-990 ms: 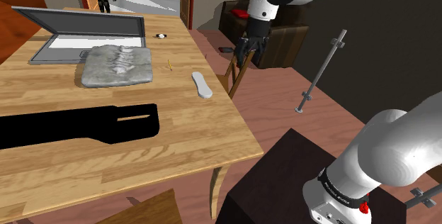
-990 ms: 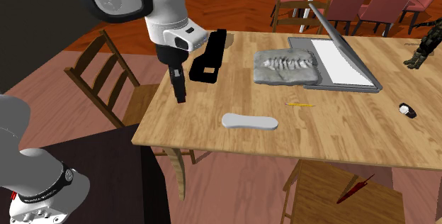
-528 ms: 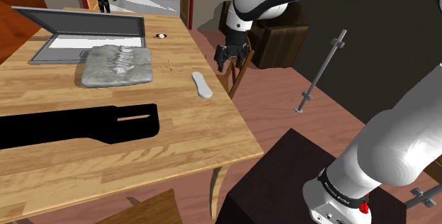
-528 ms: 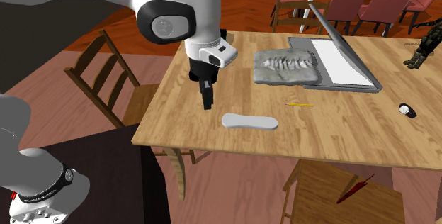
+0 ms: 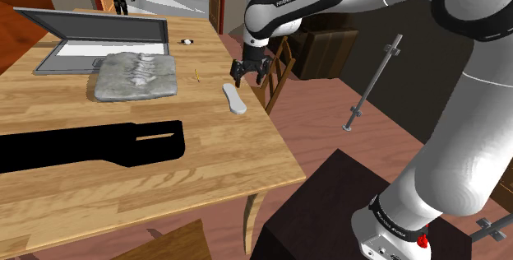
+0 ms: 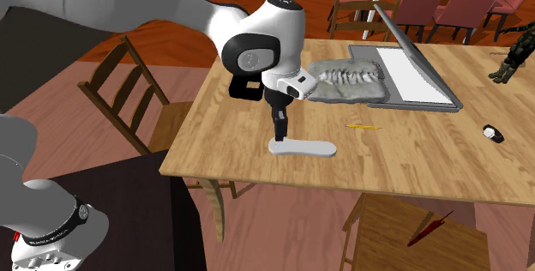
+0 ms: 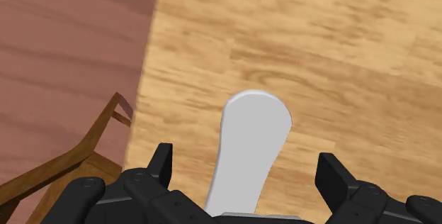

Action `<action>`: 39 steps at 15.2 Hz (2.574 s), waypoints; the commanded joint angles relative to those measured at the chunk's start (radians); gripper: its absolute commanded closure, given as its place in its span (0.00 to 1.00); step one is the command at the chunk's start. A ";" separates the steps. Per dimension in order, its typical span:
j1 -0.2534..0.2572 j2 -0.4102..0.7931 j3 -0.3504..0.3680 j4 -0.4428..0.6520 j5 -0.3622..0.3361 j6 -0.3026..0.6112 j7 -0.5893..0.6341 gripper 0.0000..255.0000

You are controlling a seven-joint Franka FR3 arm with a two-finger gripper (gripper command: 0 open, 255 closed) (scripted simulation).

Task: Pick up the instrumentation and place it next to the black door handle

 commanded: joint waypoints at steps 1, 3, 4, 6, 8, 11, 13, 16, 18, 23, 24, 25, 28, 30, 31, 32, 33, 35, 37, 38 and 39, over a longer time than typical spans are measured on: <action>0.001 0.085 -0.005 0.073 -0.005 0.013 0.024 0.00; 0.003 0.163 -0.011 0.149 -0.008 0.018 0.045 0.00; 0.004 0.203 -0.015 0.189 -0.009 0.018 0.055 0.00; 0.005 0.284 -0.021 0.276 -0.009 0.014 0.075 0.00; 0.006 0.334 -0.025 0.332 -0.009 0.009 0.086 0.00; 0.006 0.353 -0.026 0.320 -0.010 0.040 0.087 0.00; 0.007 0.367 -0.026 0.314 -0.010 0.060 0.087 0.00; 0.007 0.385 -0.026 0.308 -0.010 0.085 0.087 0.00; 0.007 0.385 -0.026 0.308 -0.010 0.085 0.087 0.00; 0.007 0.386 -0.026 0.308 -0.010 0.085 0.087 0.00; 0.007 0.386 -0.026 0.308 -0.010 0.085 0.087 1.00; 0.007 0.386 -0.026 0.308 -0.010 0.085 0.087 1.00; 0.007 0.385 -0.026 0.308 -0.010 0.084 0.087 1.00; 0.007 0.385 -0.026 0.308 -0.010 0.084 0.087 1.00; 0.007 0.385 -0.026 0.308 -0.010 0.084 0.087 1.00; 0.007 0.385 -0.026 0.308 -0.010 0.084 0.087 1.00; 0.007 0.385 -0.026 0.308 -0.010 0.085 0.087 1.00; 0.007 0.371 -0.026 0.313 -0.010 0.065 0.087 1.00; 0.007 0.357 -0.026 0.319 -0.010 0.046 0.087 1.00; 0.007 0.350 -0.026 0.322 -0.010 0.036 0.087 1.00; 0.007 0.344 -0.025 0.325 -0.009 0.026 0.087 1.00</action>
